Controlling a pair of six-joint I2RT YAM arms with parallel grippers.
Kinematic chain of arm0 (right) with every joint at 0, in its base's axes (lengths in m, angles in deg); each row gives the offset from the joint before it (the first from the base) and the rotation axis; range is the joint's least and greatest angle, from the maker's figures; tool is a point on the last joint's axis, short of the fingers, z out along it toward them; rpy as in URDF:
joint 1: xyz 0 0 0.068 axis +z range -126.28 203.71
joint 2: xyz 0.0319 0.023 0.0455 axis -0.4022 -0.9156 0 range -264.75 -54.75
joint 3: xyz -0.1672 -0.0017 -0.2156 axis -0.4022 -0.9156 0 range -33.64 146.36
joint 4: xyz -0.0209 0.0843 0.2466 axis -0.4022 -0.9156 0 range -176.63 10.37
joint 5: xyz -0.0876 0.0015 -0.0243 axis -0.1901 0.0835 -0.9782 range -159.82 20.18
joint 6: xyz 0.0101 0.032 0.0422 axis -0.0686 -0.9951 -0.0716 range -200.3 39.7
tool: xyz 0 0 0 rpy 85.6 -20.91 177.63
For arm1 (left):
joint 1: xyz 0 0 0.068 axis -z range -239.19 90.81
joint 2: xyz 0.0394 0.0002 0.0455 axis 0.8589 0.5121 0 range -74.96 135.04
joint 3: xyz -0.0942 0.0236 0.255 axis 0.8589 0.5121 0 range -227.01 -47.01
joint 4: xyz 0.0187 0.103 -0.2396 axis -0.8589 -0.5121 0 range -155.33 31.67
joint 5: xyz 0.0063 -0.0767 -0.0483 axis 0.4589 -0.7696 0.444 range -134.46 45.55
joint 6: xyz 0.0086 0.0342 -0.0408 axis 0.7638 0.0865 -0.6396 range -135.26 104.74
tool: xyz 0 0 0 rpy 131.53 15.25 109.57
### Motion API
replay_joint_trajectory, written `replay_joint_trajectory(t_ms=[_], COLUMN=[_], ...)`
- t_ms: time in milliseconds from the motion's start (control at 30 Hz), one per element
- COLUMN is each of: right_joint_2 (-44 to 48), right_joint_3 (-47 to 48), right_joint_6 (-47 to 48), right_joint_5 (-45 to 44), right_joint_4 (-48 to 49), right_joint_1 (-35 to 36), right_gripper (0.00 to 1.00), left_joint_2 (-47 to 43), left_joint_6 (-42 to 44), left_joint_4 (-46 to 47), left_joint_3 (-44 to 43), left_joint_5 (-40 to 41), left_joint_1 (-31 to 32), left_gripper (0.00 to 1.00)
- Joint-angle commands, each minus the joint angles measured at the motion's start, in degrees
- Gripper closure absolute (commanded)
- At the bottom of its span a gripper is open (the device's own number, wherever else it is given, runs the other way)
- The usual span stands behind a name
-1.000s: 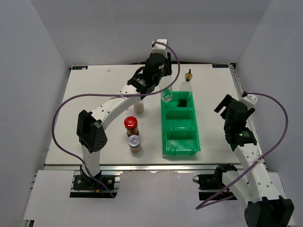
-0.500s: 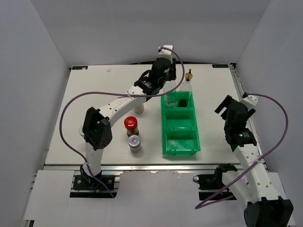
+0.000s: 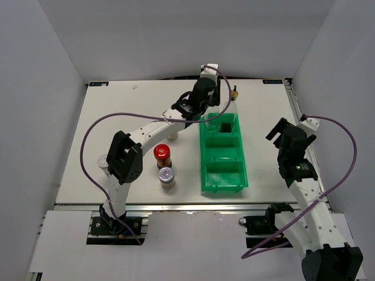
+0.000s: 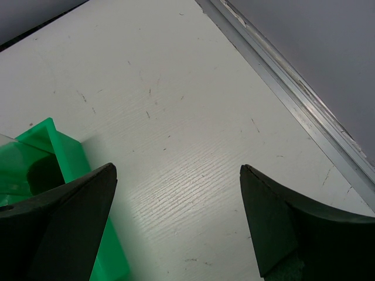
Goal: Organize the condiment bottles
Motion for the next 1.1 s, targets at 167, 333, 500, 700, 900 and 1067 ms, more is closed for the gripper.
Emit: replay_joint_trajectory(t_ms=[167,333,500,700,900,1067], right_joint_2=[0.35,0.35,0.35,0.0,-0.18,0.17], right_joint_3=[-0.18,-0.1,-0.1,-0.1,0.08,-0.1], right_joint_6=[0.36,0.36,0.44,0.62,1.32,2.46], right_joint_5=[0.51,0.51,0.68,1.38,2.26,4.02], right_joint_4=[2.7,2.78,2.7,2.87,2.78,3.66], right_joint_1=[-0.39,-0.48,-0.57,-0.57,-0.57,-0.57], right_gripper=[0.11,0.11,0.11,0.1,0.11,0.11], left_joint_2=[-2.12,-2.03,-1.59,-2.64,-3.96,-5.54], left_joint_6=[1.57,2.01,2.45,3.15,3.5,4.55], left_joint_4=[2.71,2.01,0.25,-0.98,-2.3,-4.05], left_joint_3=[-1.89,-2.24,-3.91,-4.44,-5.67,-7.69], left_joint_5=[0.73,1.08,2.84,3.99,3.99,3.81], left_joint_1=[1.59,2.03,2.38,2.64,2.99,2.99], left_gripper=[0.43,0.28,0.28,0.25,0.2,0.15])
